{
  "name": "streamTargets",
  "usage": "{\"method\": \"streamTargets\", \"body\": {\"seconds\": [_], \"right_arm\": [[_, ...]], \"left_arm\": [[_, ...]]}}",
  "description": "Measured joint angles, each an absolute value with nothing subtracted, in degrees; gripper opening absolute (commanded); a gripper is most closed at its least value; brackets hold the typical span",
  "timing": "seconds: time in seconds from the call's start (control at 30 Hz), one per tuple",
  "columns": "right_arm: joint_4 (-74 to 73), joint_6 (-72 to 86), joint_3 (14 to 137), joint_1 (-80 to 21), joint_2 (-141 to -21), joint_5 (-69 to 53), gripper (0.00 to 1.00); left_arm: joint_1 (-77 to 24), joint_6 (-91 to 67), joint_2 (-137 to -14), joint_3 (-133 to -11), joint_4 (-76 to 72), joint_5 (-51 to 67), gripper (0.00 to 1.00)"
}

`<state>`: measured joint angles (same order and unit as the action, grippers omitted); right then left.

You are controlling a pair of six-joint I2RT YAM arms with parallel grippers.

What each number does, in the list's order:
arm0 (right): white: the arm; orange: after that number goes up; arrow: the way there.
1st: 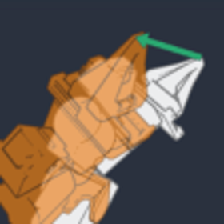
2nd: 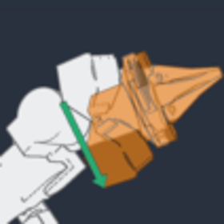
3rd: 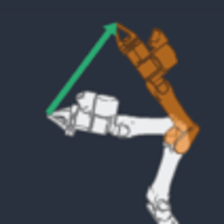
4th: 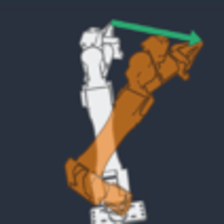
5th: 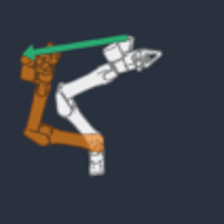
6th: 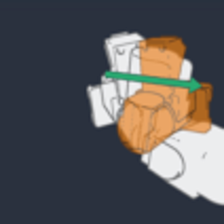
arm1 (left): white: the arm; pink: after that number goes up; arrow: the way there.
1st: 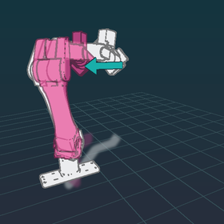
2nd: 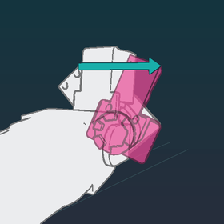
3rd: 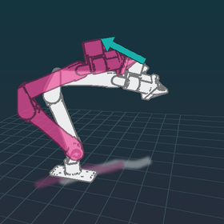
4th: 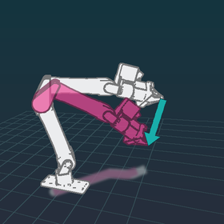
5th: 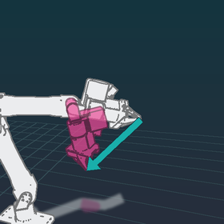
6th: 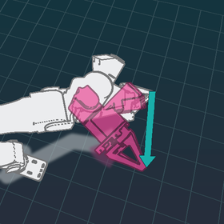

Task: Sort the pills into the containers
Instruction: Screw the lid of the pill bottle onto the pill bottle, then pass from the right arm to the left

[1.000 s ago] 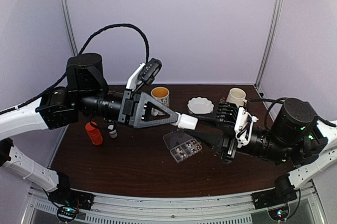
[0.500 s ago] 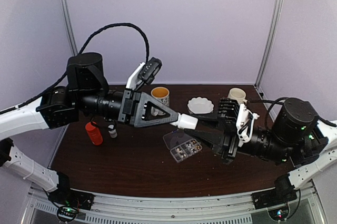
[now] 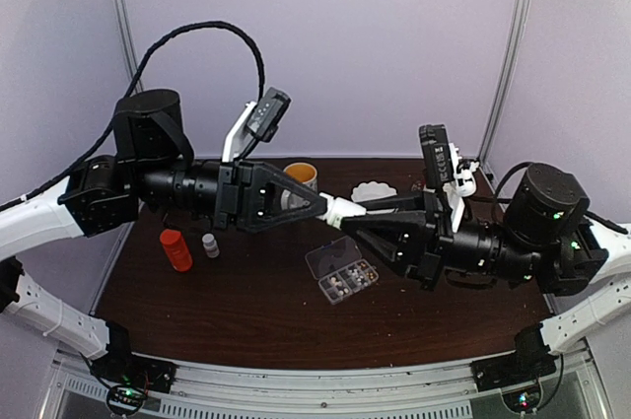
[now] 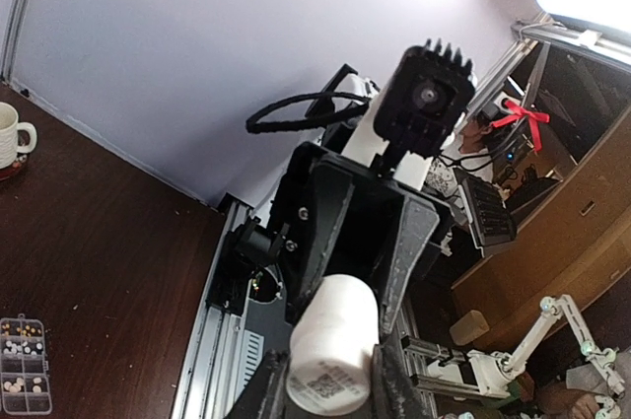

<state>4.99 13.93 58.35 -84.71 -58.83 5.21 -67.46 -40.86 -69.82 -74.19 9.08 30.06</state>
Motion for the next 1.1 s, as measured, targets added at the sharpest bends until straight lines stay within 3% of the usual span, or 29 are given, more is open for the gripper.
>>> {"method": "streamTargets", "body": {"seconds": [0.07,0.1,0.2,0.53,0.77,0.9,0.97,1.07,1.1], "right_arm": [[6.0,16.8,58.0,-84.5,-58.8,4.1,0.0],[6.2,17.8,57.9,-84.5,-58.8,3.6,0.0],[6.5,19.5,57.9,-84.4,-58.7,3.0,0.0],[6.7,19.7,57.9,-84.4,-58.6,3.0,0.0],[5.8,19.5,58.1,-84.4,-59.4,3.4,0.0],[5.1,19.5,58.2,-84.4,-59.9,3.8,0.0],[5.1,19.3,58.2,-84.5,-59.8,3.5,0.0],[5.3,18.8,58.2,-84.6,-59.6,3.2,0.0],[5.3,18.6,58.2,-84.6,-59.6,3.3,0.0]], "left_arm": [[-67.6,-40.1,-69.7,-74.4,9.1,30.0,0.4],[-67.6,-40.1,-69.7,-74.4,9.1,29.9,0.5],[-67.7,-39.5,-69.7,-74.1,9.1,29.8,0.6],[-67.9,-40.0,-69.7,-73.3,9.1,29.8,0.58],[-67.9,-40.4,-69.7,-73.3,9.1,29.8,0.43],[-67.9,-40.5,-69.7,-73.3,9.1,30.2,0.1],[-67.8,-40.6,-69.7,-73.3,8.7,31.6,0.01],[-67.9,-40.9,-69.7,-73.4,8.4,31.9,0.01],[-67.9,-40.8,-69.7,-73.4,8.4,31.9,0.08]]}}
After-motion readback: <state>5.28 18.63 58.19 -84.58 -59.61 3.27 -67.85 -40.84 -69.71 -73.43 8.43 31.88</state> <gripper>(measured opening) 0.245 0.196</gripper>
